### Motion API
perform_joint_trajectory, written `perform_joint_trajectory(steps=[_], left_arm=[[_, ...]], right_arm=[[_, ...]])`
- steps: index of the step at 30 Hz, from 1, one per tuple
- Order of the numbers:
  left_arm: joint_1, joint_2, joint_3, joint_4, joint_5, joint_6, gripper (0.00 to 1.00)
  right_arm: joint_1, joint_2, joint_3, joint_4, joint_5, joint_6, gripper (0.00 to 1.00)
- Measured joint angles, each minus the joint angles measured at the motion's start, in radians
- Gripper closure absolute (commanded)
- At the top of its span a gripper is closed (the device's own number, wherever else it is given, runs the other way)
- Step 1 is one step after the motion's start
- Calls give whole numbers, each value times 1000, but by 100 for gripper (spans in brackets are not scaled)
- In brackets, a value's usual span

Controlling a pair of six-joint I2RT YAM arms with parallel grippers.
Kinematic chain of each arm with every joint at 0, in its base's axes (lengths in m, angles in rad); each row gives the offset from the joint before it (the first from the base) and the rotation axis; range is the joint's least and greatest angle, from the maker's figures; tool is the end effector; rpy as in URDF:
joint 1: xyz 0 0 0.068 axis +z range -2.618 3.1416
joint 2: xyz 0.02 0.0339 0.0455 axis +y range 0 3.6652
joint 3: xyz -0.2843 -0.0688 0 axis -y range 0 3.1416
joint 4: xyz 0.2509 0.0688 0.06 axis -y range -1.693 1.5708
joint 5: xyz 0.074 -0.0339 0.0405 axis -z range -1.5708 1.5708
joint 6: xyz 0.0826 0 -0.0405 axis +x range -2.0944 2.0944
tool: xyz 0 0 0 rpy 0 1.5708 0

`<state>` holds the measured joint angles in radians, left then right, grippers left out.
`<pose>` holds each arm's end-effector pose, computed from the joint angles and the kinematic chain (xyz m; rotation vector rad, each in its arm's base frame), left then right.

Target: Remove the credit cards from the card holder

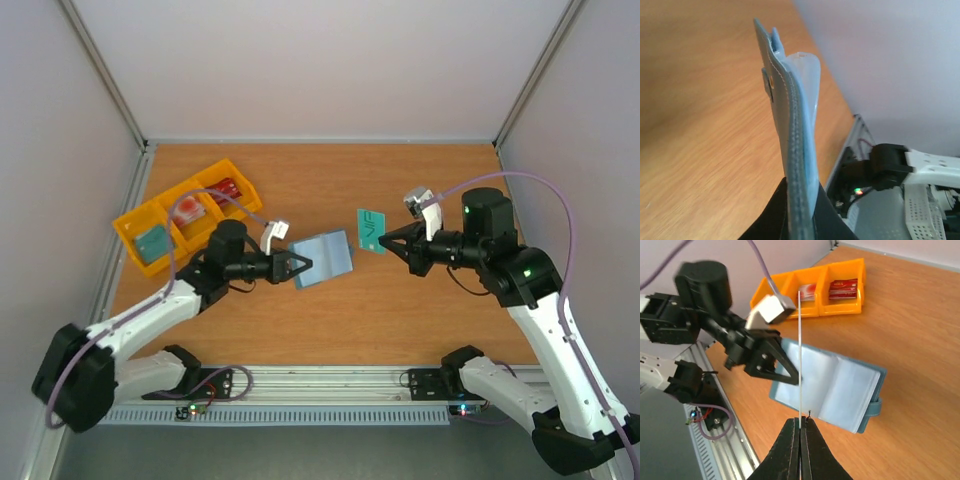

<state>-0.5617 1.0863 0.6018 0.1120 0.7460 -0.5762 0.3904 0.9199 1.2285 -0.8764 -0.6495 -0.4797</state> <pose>0.1927 -0.1875 0.2523 0.5360 2.0656 -1.4382 0.1534 0.1171 0.3979 -1.2004 1.6901 0.6358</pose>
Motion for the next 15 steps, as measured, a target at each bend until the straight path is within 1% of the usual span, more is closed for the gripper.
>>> perform_joint_trajectory(steps=[3,7,8,9,10,11,12,13,15], left_arm=[[-21,120,-15,-2,-54,-53,100],[-87,270,8,27,-61,-88,99],[-99,301,17,35,-61,-89,92],[-109,327,26,43,-63,-90,73],[-117,347,31,47,-69,-97,50],[-120,362,32,49,-84,-101,36],[-121,372,32,46,-105,-104,27],[-121,381,32,34,-145,-113,22],[-116,389,30,-6,-236,-121,19]], right_arm=[[-2,-11,-4,-5,24,6,99],[-2,-7,-39,-3,18,15,99],[-2,-8,-51,-4,14,16,99],[-2,-8,-58,-5,10,16,99],[-2,-8,-63,-6,5,16,99],[-2,-8,-65,-6,0,16,99],[-2,-8,-66,-6,-4,16,99],[-2,-8,-66,-6,-10,16,99],[-3,-8,-66,-6,-25,16,99]])
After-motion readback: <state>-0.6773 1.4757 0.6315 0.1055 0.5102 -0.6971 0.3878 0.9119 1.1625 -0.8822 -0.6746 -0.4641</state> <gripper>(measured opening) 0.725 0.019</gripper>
